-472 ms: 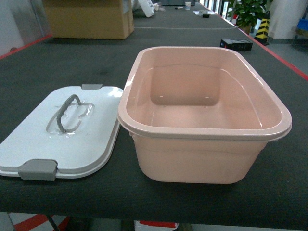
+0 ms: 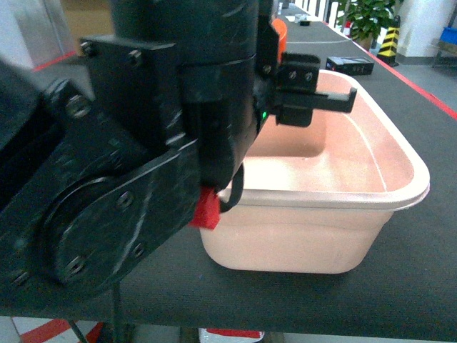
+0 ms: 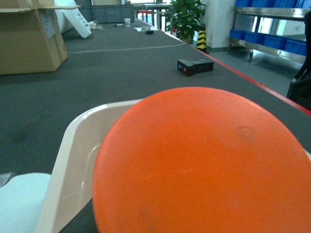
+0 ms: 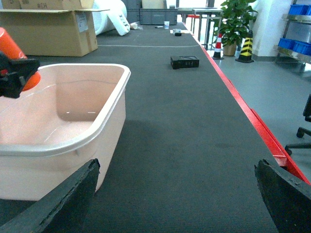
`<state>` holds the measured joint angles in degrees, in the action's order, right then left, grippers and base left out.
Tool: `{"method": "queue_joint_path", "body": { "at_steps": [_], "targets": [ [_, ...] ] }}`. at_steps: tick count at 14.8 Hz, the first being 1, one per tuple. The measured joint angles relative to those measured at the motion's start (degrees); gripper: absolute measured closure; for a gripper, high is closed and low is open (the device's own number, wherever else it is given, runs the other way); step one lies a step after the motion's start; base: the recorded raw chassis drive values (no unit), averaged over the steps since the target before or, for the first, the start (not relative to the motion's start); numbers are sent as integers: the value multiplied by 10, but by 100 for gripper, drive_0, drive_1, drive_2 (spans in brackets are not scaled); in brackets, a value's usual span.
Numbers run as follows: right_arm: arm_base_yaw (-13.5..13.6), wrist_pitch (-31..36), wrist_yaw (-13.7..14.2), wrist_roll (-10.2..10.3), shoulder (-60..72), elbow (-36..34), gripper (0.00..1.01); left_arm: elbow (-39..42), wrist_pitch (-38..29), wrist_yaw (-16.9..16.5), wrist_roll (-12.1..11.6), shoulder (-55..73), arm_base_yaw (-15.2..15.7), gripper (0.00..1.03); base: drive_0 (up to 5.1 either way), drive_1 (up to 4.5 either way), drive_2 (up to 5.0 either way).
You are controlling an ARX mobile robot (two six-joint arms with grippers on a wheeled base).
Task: Pick capacitor and pack into box
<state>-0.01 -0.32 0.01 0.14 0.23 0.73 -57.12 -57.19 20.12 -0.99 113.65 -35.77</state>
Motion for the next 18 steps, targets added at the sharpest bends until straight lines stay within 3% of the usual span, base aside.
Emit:
{"method": "queue_joint_path", "body": {
  "at_steps": [8, 10, 13, 14, 15, 16, 17, 18],
  "targets": [
    [0, 0, 0, 0, 0, 0, 3, -31, 15, -7, -3, 5, 0, 57, 0, 0, 0],
    [0, 0, 0, 0, 0, 0, 3, -31, 9, -7, -5, 6, 2, 49, 0, 0, 0],
    [0, 0, 0, 0, 0, 0, 3, -23, 0, -7, -5, 6, 8, 22, 0, 0, 0],
    [0, 0, 0, 0, 0, 0, 3, 28, -9, -7, -5, -19, 16, 5, 0, 0, 0],
    [0, 0, 0, 0, 0, 0, 3, 28, -9, -7, -5, -23, 18, 5, 0, 0, 0],
    [0, 0, 0, 0, 0, 0, 3, 29, -21, 8, -5, -23, 16, 5, 0, 0, 0],
    [0, 0, 0, 0, 0, 0, 3, 60, -66, 79, -5, -37, 20, 5, 0, 0, 0],
    [0, 0, 0, 0, 0, 0, 3, 109, -88, 125, -6, -67, 31, 5, 0, 0, 0]
  ]
}}
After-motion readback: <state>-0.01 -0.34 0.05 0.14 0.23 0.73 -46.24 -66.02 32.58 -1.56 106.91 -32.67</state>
